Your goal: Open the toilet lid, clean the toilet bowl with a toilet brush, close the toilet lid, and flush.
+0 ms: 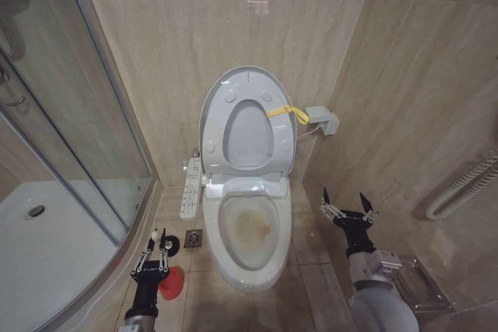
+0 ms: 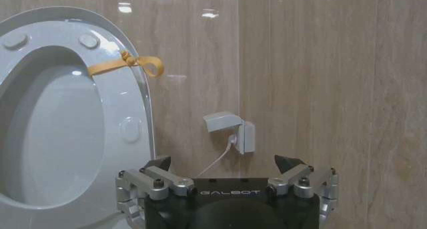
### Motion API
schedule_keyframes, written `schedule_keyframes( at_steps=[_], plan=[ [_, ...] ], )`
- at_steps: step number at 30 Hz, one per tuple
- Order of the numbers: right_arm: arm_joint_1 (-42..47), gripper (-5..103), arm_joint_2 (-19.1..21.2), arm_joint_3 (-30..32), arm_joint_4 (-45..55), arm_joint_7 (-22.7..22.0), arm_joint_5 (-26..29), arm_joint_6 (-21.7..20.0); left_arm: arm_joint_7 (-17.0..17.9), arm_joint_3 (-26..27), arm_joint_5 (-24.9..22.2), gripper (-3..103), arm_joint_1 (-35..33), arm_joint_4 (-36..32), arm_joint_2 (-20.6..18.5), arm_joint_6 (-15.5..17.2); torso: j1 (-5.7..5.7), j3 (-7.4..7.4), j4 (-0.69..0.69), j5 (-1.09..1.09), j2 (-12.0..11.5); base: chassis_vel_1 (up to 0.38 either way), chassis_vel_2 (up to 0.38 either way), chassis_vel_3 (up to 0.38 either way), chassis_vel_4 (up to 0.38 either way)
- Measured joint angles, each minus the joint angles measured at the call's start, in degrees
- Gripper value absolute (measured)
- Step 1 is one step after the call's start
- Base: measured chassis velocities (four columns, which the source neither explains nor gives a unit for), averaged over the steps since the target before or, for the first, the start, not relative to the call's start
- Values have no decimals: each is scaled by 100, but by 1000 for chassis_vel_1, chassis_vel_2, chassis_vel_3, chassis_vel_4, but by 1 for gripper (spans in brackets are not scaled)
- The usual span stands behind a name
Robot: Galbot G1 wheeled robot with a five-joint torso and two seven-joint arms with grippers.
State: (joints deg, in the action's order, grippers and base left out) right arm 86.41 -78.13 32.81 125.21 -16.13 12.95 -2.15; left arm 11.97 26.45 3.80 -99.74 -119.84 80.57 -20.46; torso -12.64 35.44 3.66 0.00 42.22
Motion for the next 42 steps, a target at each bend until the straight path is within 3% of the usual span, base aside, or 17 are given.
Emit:
schedule_keyframes(
  at_steps=[7, 11, 14, 17, 18, 25, 28, 31, 36, 42],
  plan=[
    [0, 100, 0, 0, 0, 0, 0, 0, -112, -625, 133, 19, -478, -1327, 31, 45, 0, 0, 0, 0, 0, 0, 0, 0, 0],
    [0, 100, 0, 0, 0, 0, 0, 0, -246, -725, 83, 19, -492, -1651, -89, 63, 0, 0, 0, 0, 0, 0, 0, 0, 0],
    [0, 100, 0, 0, 0, 0, 0, 0, -316, -807, -92, 19, -404, -1747, -297, 42, 0, 0, 0, 0, 0, 0, 0, 0, 0],
    [0, 100, 0, 0, 0, 0, 0, 0, -405, -877, -685, 19, -16, -1755, -699, 178, -1, 0, -1, 0, 0, 0, 0, 0, 0],
    [0, 100, 0, 0, 0, 0, 0, 0, -405, -877, -685, 19, -16, -1755, -699, 178, -1, 0, -1, 0, 0, 0, 0, 0, 0],
    [0, 100, 0, 0, 0, 1, 0, 0, -411, -1247, -2186, 19, 1697, -783, -1717, 718, -2, 1, 2, -1, 0, 0, 0, 0, 0],
    [0, 100, 0, 0, 0, 0, 0, 0, -413, -1429, -2423, 19, 2038, -540, -1852, 812, -2, 1, 1, -2, 0, 0, 0, 0, 0],
    [0, 100, 0, 0, 0, 0, 0, 0, -430, -1943, -2766, 19, 2612, -134, -1932, 988, -2, 1, 0, -1, -1, 0, 0, 0, 0],
    [0, 100, 0, 0, 0, 0, 0, 0, -403, -2719, -2704, 19, 3320, 639, -1804, 976, -2, 1, 1, 0, -1, 0, 0, 0, 0],
    [0, 100, 0, 0, 0, 0, 0, 0, -403, -3001, -2233, 19, 3851, 1587, -1711, 719, -1, 1, 0, 0, -1, 0, 0, 0, 0]
  ],
)
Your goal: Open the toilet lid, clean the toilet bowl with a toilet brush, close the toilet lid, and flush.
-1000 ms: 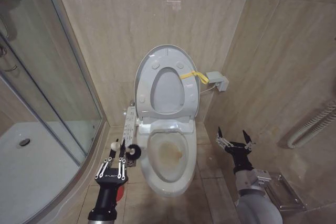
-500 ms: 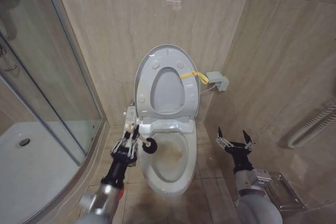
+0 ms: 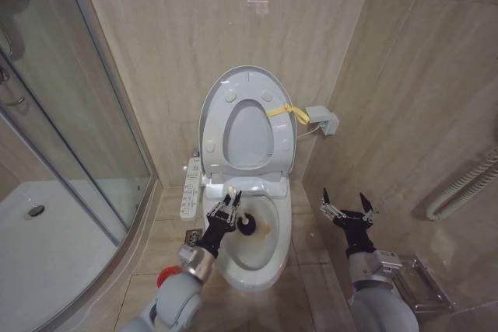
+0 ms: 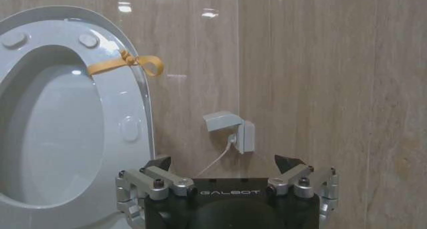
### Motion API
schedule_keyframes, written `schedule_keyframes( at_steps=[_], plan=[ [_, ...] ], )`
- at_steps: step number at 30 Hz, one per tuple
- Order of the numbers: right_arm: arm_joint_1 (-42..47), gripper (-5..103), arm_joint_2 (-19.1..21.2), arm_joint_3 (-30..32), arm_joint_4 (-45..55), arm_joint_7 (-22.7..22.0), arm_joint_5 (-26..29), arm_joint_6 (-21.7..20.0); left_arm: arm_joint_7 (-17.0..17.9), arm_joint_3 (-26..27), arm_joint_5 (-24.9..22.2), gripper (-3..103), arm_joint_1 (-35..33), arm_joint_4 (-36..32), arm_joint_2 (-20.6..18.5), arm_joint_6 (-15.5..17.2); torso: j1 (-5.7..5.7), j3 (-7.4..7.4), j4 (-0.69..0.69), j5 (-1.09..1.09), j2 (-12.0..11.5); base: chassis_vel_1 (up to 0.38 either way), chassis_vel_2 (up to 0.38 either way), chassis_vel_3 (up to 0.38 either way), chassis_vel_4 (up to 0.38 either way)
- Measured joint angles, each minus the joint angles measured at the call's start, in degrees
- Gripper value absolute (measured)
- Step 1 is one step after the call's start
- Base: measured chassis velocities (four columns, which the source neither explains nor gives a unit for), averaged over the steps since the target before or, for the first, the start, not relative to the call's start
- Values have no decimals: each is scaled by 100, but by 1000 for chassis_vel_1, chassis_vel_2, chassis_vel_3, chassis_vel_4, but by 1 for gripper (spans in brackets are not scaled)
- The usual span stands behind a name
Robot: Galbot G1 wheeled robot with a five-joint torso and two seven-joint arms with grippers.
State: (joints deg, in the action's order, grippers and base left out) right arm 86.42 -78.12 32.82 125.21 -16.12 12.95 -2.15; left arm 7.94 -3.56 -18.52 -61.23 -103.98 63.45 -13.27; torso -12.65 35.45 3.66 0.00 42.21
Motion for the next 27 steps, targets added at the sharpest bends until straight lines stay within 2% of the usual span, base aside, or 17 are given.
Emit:
schedule_keyframes(
  at_steps=[3, 8, 12, 17, 18, 21, 27],
  plan=[
    [0, 100, 0, 0, 0, 0, 0, 0, -16, -47, 152, 19, 256, 525, 35, -91, 0, 0, 1, 0, 0, 0, 0, 0, 0],
    [0, 100, 0, 0, 0, 0, 0, 0, -69, -78, 168, 19, 416, 946, 115, -242, 0, 0, -1, 1, 0, 0, 0, 0, 0],
    [0, 100, 0, 0, 0, 0, 0, 0, -145, -279, 164, 19, 697, 1482, 356, -491, 0, -1, 2, 0, 0, 0, 0, 0, 0],
    [0, 100, 0, 0, 0, 0, 0, 0, -275, -413, 97, 19, 850, 1822, 491, -760, 0, -1, 1, 1, 0, 0, 0, 0, 0],
    [0, 100, 0, 0, 0, 0, 0, 0, -355, -521, 4, 19, 946, 2043, 535, -923, 0, -1, 1, 1, 0, 0, 0, 0, 0],
    [0, 100, 0, 0, 0, 0, 0, 0, -430, -695, -66, 19, 1116, 2446, 628, -1126, 0, -1, 1, 1, 0, 0, 0, 0, 0],
    [0, 100, 0, 0, 0, -1, 0, 0, -473, -889, -37, 19, 1268, 2974, 814, -1295, 0, -1, 1, 1, 0, 0, 0, 0, 0]
  ],
)
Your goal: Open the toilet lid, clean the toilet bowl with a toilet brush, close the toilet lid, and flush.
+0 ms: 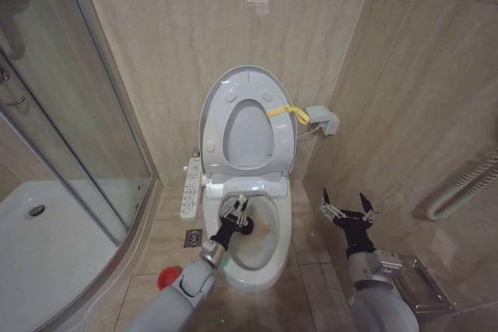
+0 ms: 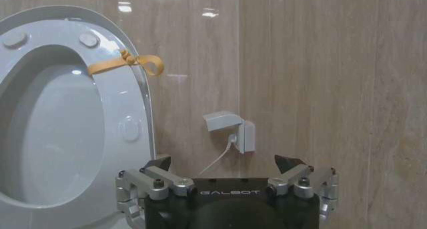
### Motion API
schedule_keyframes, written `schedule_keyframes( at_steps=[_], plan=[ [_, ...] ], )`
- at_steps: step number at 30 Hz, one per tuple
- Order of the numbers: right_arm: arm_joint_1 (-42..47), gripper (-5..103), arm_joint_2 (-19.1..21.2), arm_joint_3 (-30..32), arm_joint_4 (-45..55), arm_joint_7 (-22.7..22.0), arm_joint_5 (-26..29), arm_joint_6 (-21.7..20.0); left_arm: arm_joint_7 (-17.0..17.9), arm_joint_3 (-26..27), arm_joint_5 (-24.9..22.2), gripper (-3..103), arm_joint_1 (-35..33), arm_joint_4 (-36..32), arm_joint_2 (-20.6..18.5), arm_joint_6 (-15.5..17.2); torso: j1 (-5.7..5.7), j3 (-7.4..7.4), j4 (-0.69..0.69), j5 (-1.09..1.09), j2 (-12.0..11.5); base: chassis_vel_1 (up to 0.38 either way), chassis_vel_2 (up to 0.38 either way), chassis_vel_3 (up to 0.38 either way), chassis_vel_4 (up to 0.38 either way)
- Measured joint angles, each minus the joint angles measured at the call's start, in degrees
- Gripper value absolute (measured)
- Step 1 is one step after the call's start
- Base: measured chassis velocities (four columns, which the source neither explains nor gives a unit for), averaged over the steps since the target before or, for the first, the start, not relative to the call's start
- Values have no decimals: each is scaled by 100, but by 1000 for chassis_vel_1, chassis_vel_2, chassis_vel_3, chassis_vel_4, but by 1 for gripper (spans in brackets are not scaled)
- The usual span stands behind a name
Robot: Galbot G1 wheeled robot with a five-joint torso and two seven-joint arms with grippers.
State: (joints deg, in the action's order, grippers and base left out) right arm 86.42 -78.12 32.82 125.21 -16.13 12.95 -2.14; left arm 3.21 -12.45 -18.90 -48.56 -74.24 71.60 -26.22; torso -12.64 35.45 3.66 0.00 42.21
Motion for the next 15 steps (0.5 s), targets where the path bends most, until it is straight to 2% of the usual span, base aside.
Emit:
schedule_keyframes(
  at_steps=[7, 15],
  plan=[
    [0, 100, 0, 0, 0, 0, 0, 0, -56, 28, 170, 19, 139, 632, 218, -197, 0, 0, 0, 0, 0, 0, 0, 0, 0],
    [0, 100, 0, 0, 0, 0, 0, 0, -49, 162, 355, 19, 188, 689, 312, -236, 0, 0, -1, 0, 0, 0, 0, 0, 0]
  ],
)
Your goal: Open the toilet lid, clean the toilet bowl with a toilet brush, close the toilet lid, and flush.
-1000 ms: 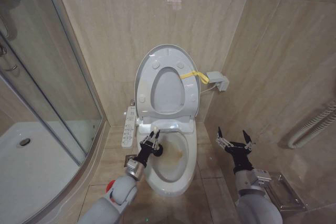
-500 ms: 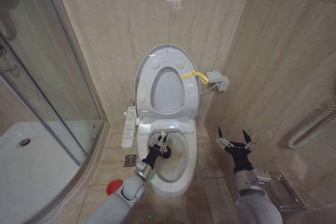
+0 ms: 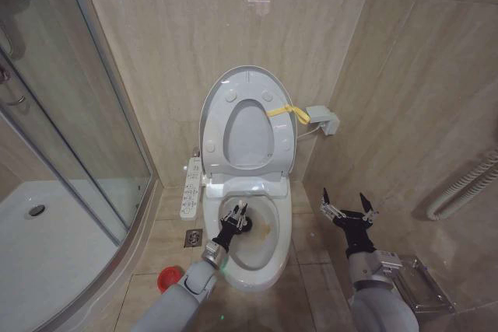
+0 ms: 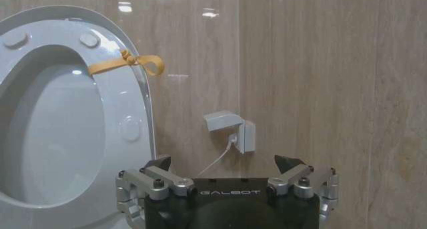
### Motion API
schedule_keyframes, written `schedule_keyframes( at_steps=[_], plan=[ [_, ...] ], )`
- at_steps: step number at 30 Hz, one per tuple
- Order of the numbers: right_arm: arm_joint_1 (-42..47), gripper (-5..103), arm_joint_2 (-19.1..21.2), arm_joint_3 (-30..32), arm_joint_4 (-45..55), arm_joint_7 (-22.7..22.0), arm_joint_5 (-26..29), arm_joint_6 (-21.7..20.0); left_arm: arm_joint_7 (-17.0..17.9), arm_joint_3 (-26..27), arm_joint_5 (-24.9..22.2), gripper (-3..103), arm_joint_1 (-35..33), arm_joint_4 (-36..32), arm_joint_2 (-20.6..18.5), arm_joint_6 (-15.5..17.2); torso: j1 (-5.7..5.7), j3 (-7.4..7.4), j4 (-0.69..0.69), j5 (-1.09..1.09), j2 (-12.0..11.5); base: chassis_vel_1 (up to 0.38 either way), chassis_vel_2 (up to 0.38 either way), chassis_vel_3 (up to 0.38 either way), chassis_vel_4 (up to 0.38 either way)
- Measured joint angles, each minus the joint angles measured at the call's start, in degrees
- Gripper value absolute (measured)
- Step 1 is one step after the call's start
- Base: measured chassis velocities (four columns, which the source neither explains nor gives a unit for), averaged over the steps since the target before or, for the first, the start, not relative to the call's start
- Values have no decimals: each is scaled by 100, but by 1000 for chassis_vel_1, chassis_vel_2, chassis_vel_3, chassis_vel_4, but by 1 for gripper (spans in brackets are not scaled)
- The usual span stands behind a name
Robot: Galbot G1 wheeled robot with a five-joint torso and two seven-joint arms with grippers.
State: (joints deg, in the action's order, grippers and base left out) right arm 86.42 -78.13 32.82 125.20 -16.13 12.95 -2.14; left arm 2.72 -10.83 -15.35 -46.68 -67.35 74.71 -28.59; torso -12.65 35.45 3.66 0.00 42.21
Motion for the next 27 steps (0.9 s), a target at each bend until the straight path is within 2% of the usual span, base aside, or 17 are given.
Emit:
schedule_keyframes(
  at_steps=[4, 8, 22, 27],
  plan=[
    [0, 100, 0, 0, 0, 0, 0, 0, 50, 38, 128, 19, 15, -239, 63, -3, 0, 0, 0, 0, 0, 0, 0, 0, 0],
    [0, 100, 0, 0, 0, 0, 0, 0, 22, -23, -81, 19, 34, -477, 120, 90, 0, 0, 1, 0, 1, 0, 0, 0, 0],
    [0, 100, 0, 0, 0, 0, 0, 0, 1, -460, -493, 19, 314, -586, 519, 241, 0, 0, 1, 0, 1, 0, 0, 0, 0],
    [0, 100, 0, 0, 0, 0, 0, 0, -113, -571, -645, 19, 382, -399, 562, 151, 0, 0, 1, 0, 1, 0, 0, 0, 0]
  ],
)
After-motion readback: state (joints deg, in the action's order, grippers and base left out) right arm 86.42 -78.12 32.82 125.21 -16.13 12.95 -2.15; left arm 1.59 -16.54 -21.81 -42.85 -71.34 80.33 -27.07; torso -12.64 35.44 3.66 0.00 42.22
